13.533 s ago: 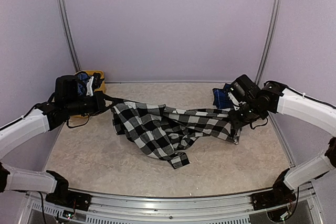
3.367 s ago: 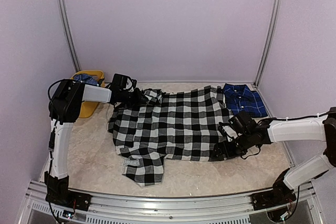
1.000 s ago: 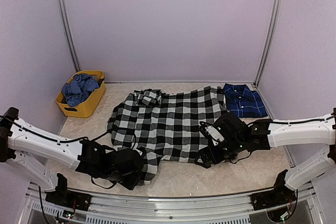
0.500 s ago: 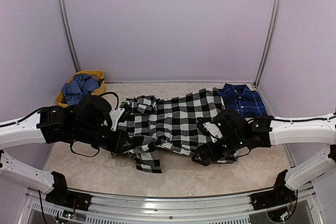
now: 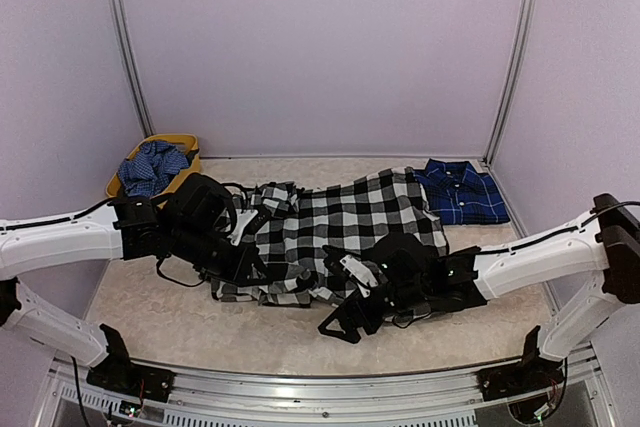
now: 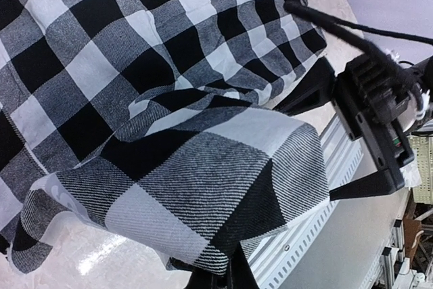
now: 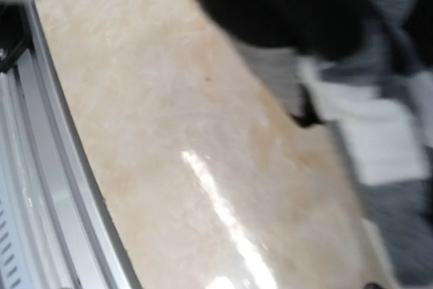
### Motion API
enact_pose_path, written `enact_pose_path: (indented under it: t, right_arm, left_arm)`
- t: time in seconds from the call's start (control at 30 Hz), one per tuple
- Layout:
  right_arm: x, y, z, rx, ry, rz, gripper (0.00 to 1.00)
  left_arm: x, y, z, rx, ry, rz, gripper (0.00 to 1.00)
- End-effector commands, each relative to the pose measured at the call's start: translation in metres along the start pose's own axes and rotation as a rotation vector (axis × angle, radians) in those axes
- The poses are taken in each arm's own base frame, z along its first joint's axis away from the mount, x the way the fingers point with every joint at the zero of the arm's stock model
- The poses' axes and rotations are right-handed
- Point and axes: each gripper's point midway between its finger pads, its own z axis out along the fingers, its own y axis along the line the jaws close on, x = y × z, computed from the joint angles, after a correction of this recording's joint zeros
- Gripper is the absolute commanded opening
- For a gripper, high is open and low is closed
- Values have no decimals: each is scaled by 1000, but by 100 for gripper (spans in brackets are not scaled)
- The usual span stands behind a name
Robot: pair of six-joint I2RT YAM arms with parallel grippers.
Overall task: Fold and stack the long sleeve shirts
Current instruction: Adjust the sleeve at the center of the board.
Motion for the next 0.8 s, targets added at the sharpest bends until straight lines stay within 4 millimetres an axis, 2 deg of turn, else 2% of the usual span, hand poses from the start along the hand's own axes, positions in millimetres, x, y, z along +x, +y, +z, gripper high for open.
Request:
enact_pose_path:
  t: [0.0, 0.23, 0.6, 0.77]
  right_arm:
    - [-22, 22, 15, -90, -128, -81, 86]
    - [-16, 11, 48, -79, -136, -100, 86]
    - [-36, -12, 63, 35, -283, -222, 87]
    - [-34, -7, 72, 6, -278, -268, 79]
  left_arm:
    - [-5, -10, 0, 119, -5, 13, 0]
    - [-4, -9, -3, 181, 8, -16, 0]
    - [-1, -6, -5, 217, 13, -42, 0]
    - [-3, 0, -8, 213, 4, -56, 0]
